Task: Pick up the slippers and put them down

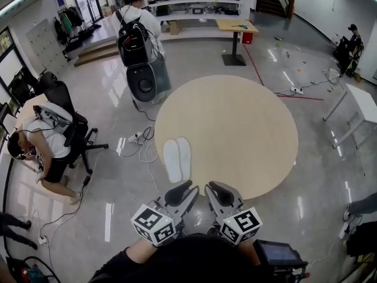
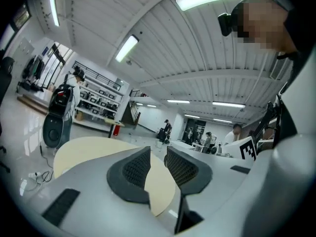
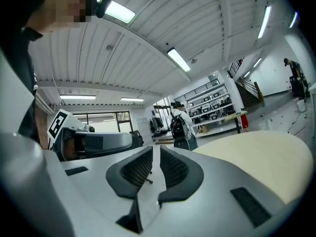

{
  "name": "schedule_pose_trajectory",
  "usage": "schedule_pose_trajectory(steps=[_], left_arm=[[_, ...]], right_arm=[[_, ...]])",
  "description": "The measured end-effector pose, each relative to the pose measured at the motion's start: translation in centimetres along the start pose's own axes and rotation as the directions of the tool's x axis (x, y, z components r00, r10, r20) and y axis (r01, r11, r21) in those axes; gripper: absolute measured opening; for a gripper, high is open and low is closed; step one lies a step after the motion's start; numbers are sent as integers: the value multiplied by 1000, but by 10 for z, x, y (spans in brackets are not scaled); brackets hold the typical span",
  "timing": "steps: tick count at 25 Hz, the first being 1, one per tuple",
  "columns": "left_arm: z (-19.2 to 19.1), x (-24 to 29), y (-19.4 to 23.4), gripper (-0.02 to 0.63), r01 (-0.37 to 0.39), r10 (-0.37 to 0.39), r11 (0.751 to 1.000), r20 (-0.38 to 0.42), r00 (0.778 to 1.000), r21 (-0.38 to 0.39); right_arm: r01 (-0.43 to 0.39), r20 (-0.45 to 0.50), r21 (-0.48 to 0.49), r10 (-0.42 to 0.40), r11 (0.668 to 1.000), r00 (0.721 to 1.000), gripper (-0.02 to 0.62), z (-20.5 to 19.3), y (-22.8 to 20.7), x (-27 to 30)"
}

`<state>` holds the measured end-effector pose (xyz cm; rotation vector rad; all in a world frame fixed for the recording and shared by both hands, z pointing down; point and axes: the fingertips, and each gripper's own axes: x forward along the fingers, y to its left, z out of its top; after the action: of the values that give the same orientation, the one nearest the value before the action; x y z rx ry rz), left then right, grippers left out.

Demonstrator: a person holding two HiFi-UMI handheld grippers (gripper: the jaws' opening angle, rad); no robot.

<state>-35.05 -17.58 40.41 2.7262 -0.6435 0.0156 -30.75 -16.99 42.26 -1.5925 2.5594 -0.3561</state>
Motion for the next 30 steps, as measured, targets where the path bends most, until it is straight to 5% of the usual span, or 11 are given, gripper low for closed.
schedule_pose_trajectory(steps=[4,9,21,30], left_arm=[[23,-21,21,115,22,-22,1000,35,999,4],[20,-65,70,115,-46,47,998,35,998,-35],[43,-58,79,115,74,-75,997,43,996,6],[39,-48,79,115,140,-139,990,14,990,-34]], right_arm=[[-4,52,-65,7,998,999,58,19,29,32],[-29,44,-120,34,992,998,57,12,71,69],[45,42,-160,-39,986,998,57,20,82,88],[123,43,-151,-118,981,992,57,22,81,81]])
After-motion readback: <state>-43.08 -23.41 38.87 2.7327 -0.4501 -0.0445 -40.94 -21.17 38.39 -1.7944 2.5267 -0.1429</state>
